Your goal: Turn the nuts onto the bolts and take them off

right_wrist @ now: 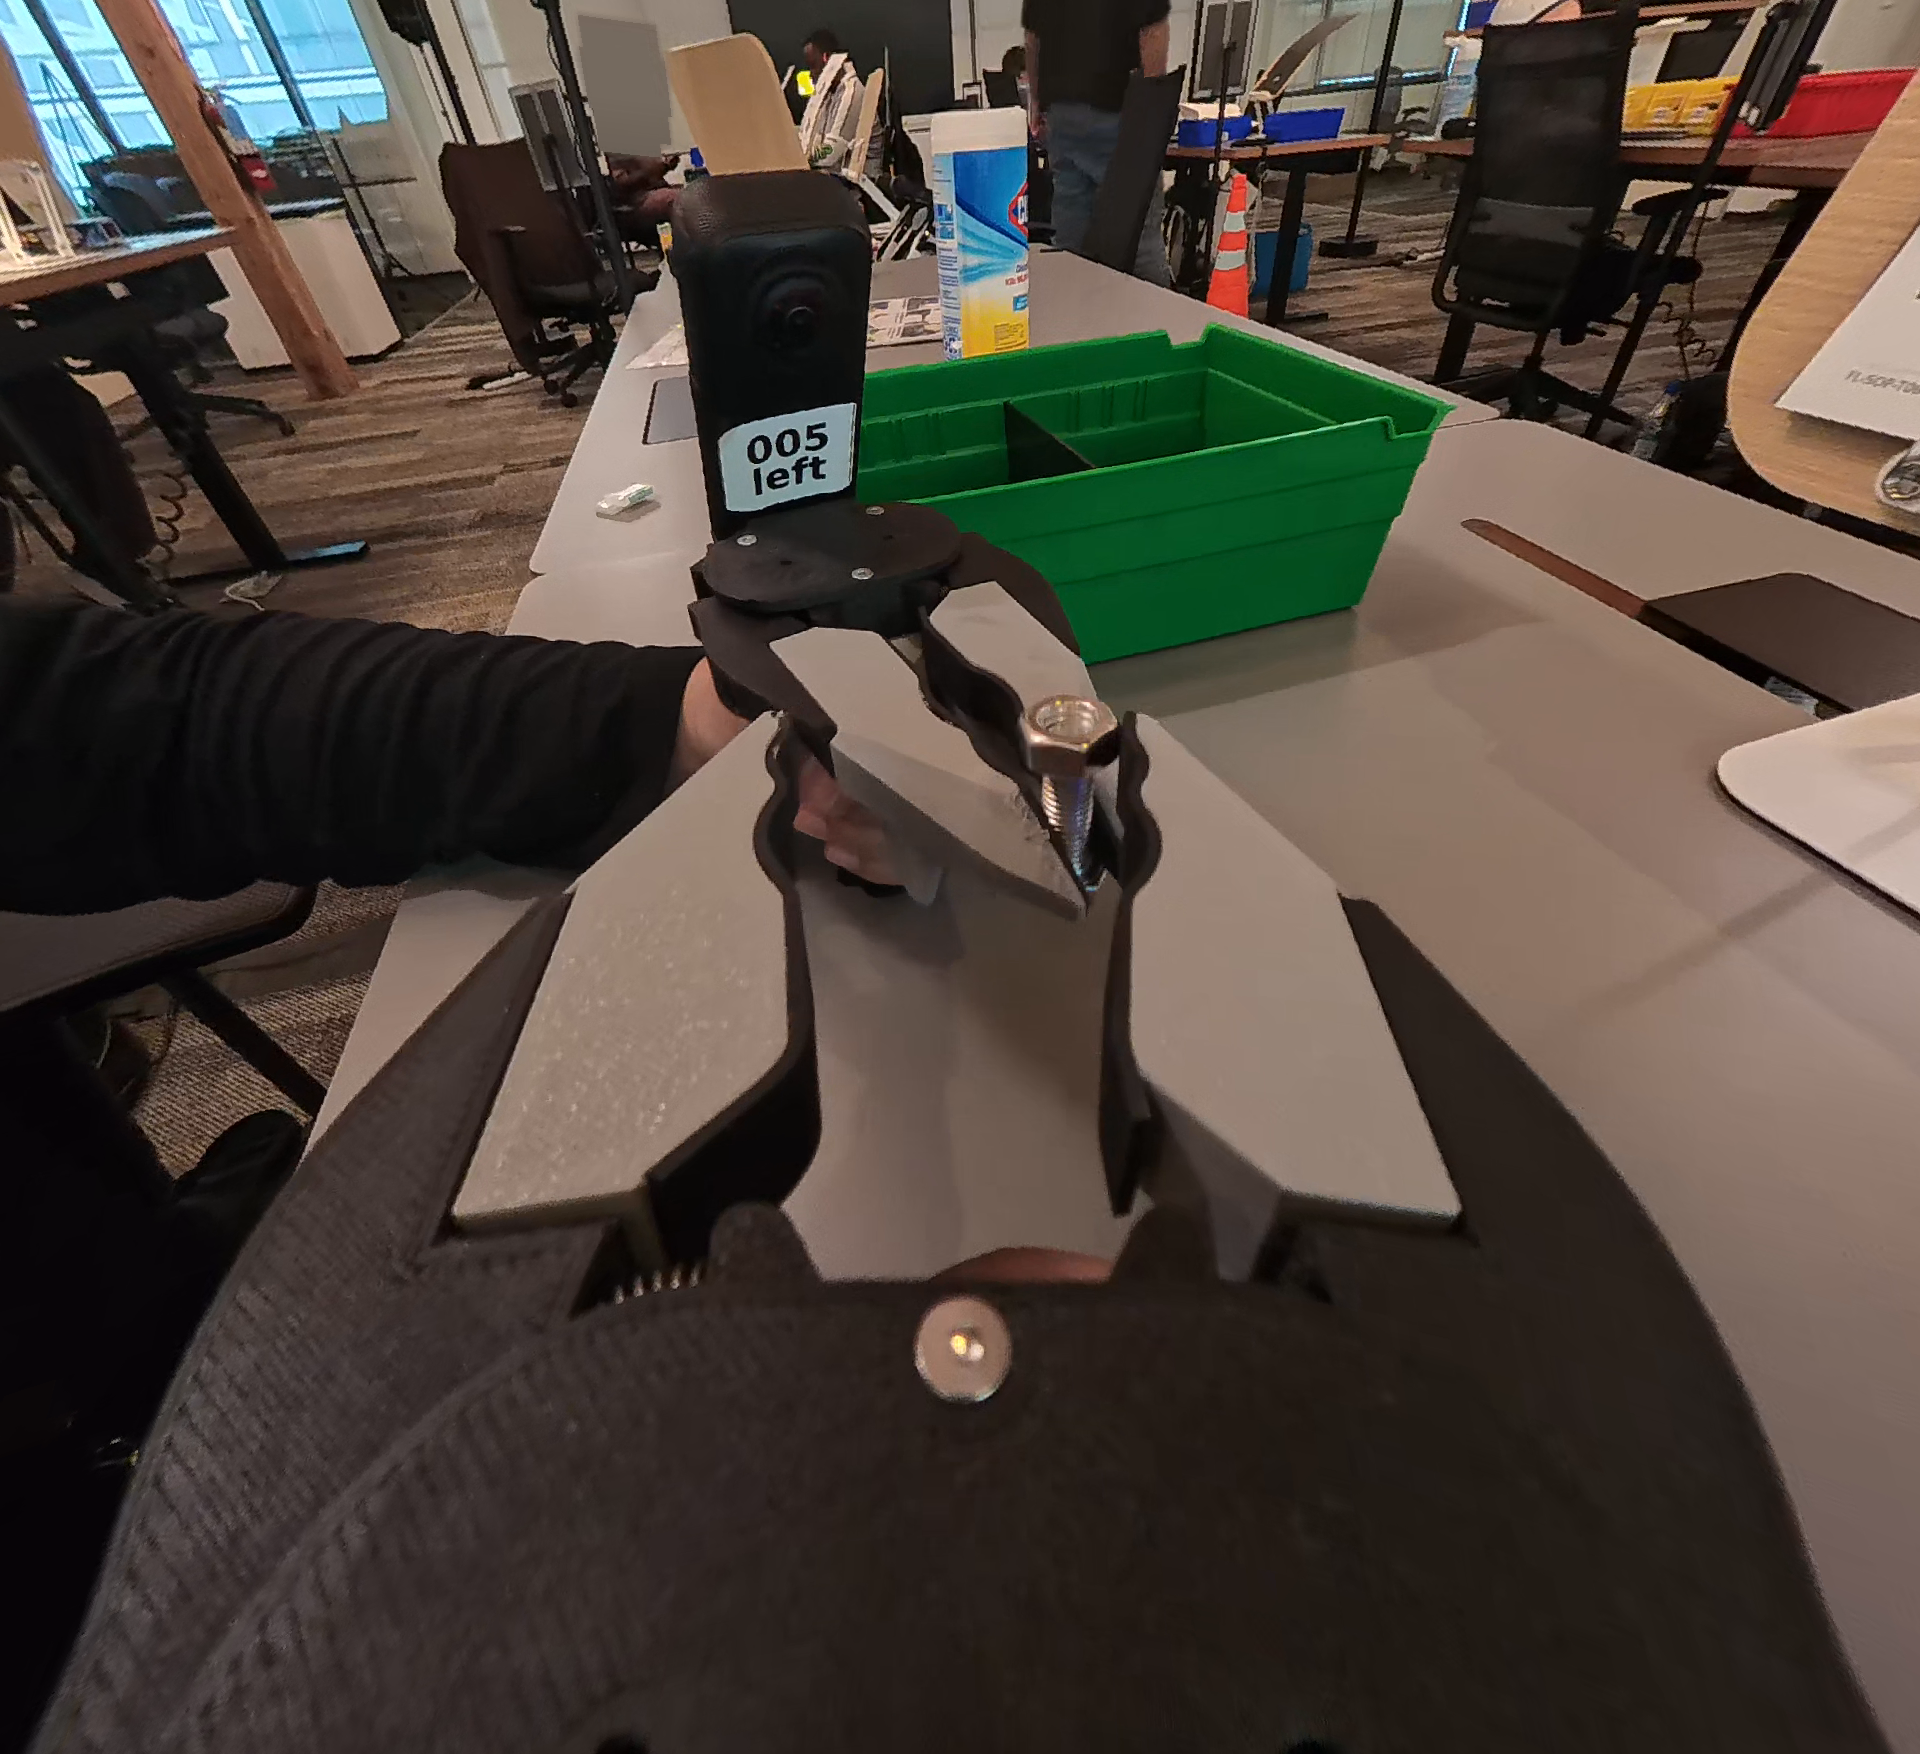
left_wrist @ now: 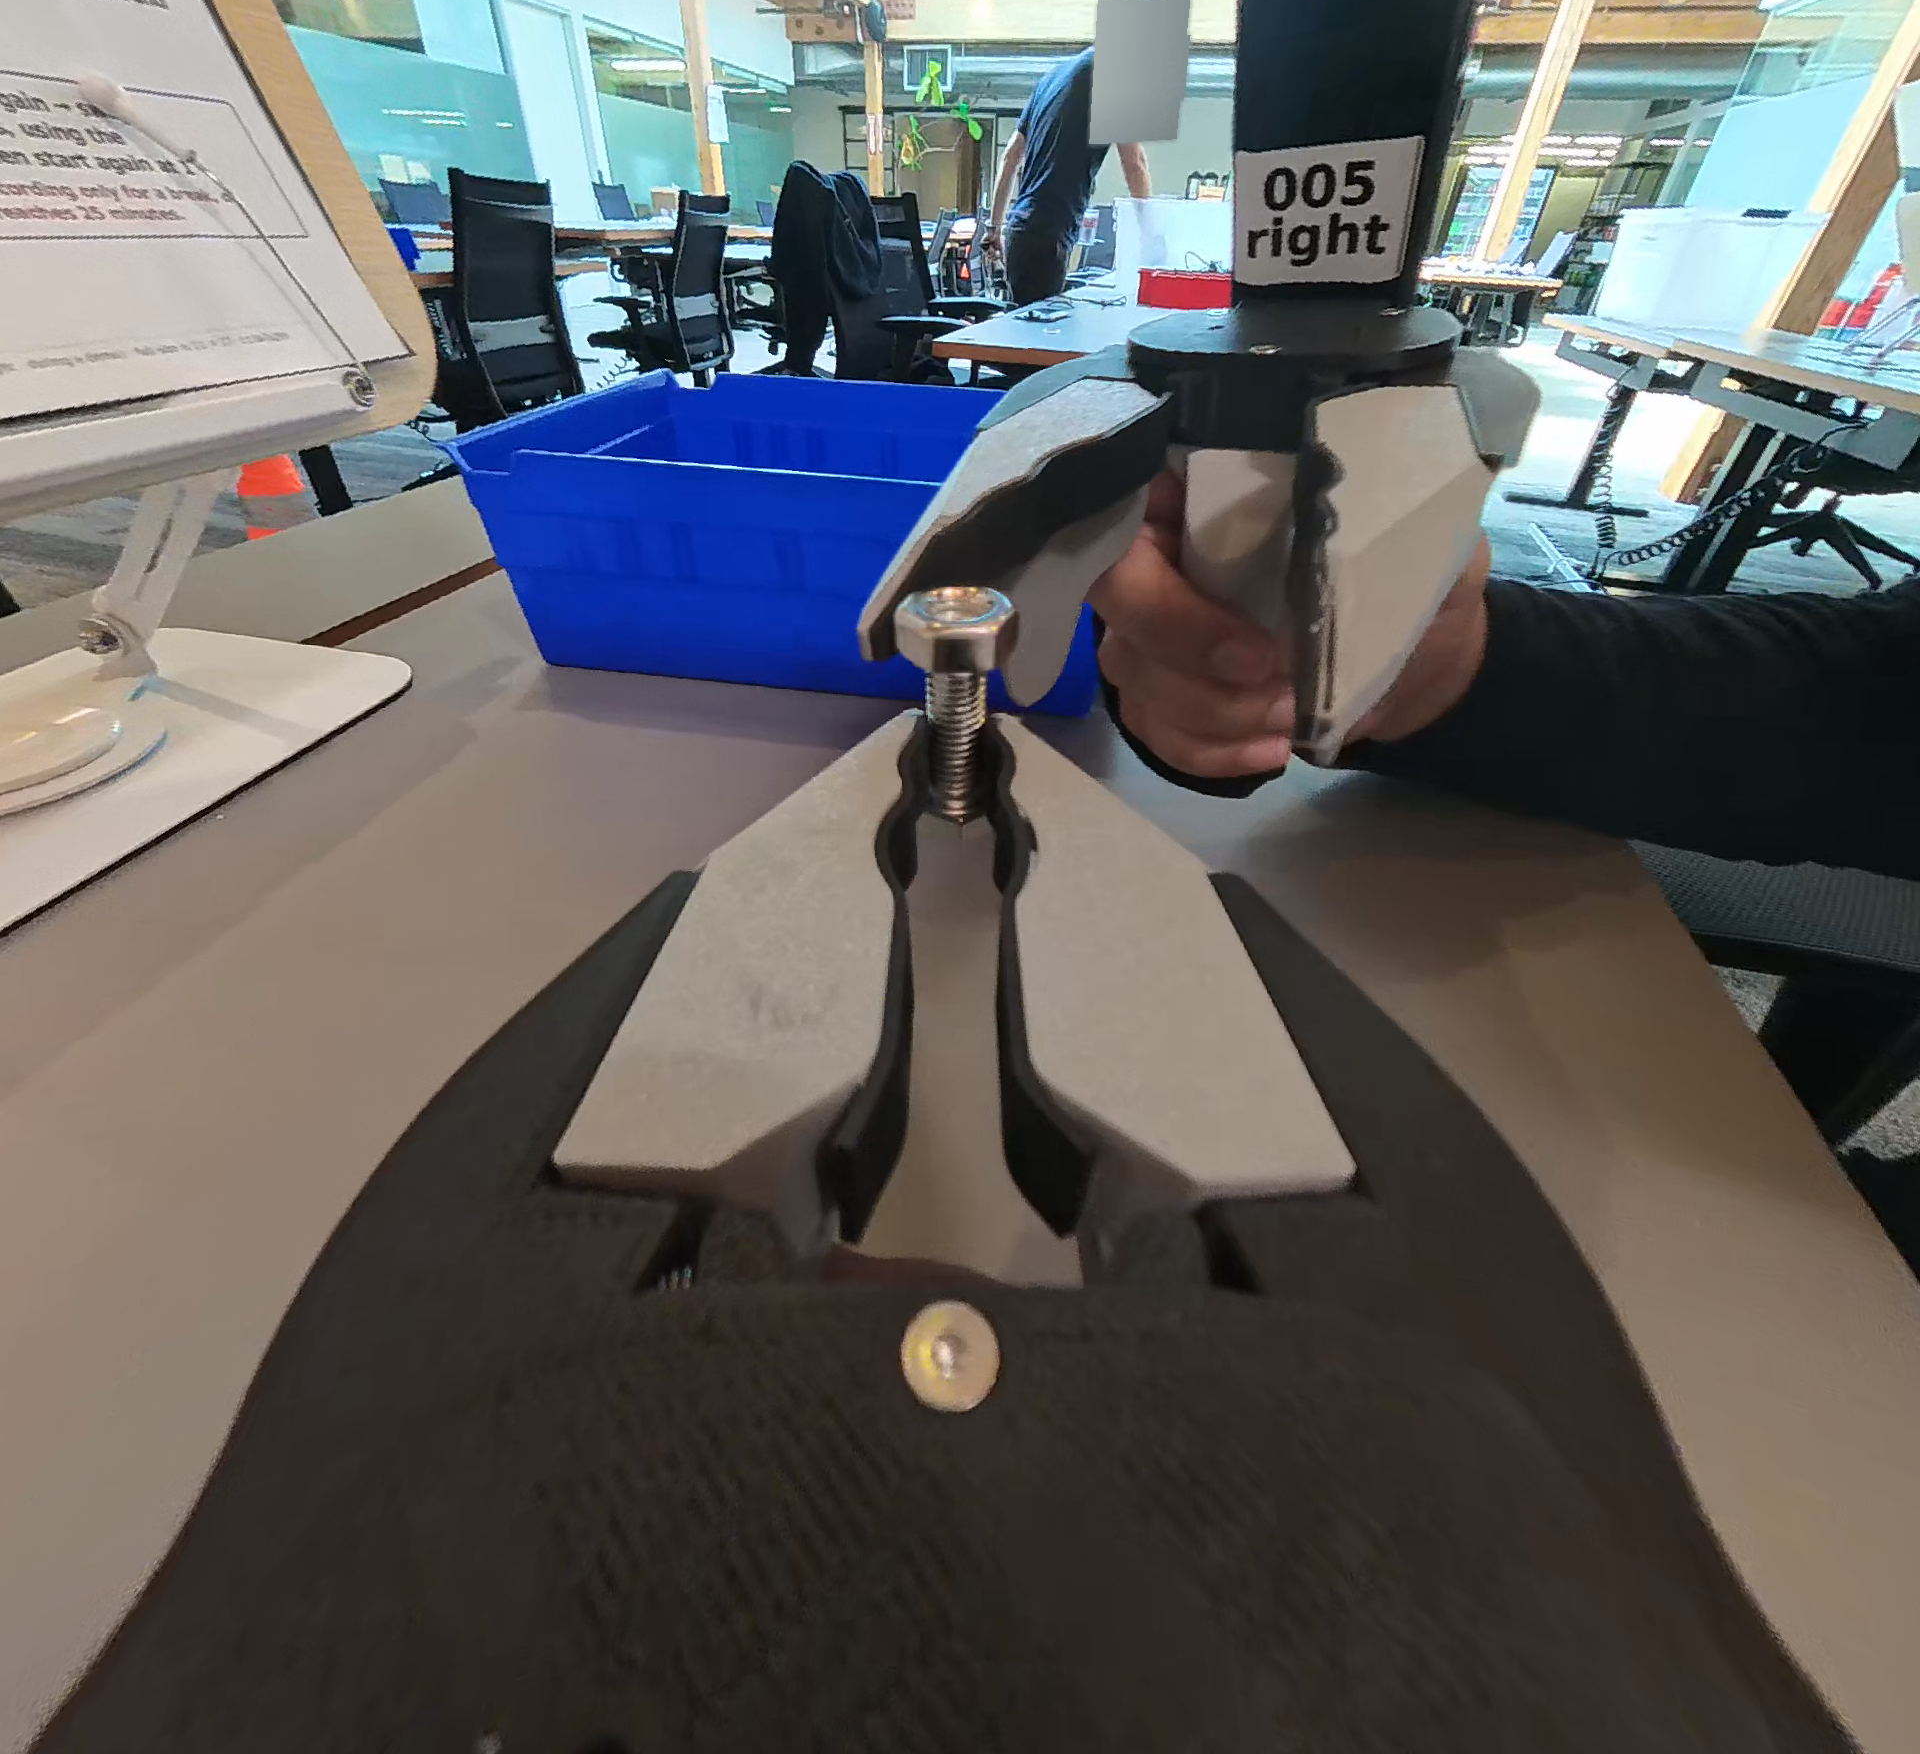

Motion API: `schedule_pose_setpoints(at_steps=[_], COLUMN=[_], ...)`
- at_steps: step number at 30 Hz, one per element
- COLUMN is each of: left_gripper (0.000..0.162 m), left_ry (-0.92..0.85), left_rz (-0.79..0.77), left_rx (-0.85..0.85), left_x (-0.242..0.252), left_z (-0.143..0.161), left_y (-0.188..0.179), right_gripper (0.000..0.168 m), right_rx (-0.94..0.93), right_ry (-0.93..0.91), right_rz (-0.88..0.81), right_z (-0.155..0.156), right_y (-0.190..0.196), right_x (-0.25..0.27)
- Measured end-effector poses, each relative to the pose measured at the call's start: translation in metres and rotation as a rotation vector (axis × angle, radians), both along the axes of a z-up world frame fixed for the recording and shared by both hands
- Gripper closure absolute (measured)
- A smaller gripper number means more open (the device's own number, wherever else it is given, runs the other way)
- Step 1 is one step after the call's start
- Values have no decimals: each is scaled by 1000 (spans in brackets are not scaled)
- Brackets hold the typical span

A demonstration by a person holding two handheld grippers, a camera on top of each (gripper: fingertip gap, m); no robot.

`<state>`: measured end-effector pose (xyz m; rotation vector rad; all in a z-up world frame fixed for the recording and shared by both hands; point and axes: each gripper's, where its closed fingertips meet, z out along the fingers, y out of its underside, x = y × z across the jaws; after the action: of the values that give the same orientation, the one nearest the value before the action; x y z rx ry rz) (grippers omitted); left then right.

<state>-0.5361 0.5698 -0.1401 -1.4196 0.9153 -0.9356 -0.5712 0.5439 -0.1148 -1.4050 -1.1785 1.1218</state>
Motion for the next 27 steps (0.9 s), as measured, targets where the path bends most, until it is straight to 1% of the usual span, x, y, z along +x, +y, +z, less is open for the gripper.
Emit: schedule_pose_setpoints(at_steps=[7, 11, 14, 18, 24, 27], left_gripper=[156, 156, 156, 156, 156, 156], left_ry=[-9, -12, -13, -12, 19, 22], left_rz=[41, 65, 53, 0, -26, -14], left_rx=[-16, -40, -37, -17, -7, -4], left_x=[-7, -10, -8, 0, 9, 8], left_z=[0, -2, -1, 0, -5, -6], left_y=[8, 13, 11, 1, -5, -3], right_gripper=[109, 112, 111, 108, 106, 107], right_rx=[2, 9, 6, -12, -3, -4], right_ry=[2, 9, 23, 35, 5, -4], right_rz=[-10, -13, -36, -64, -29, -8], right_z=[1, 4, 6, 5, -2, -4], right_y=[3, 3, 8, 14, 5, 1], right_x=[4, 7, 9, 7, -3, -5])
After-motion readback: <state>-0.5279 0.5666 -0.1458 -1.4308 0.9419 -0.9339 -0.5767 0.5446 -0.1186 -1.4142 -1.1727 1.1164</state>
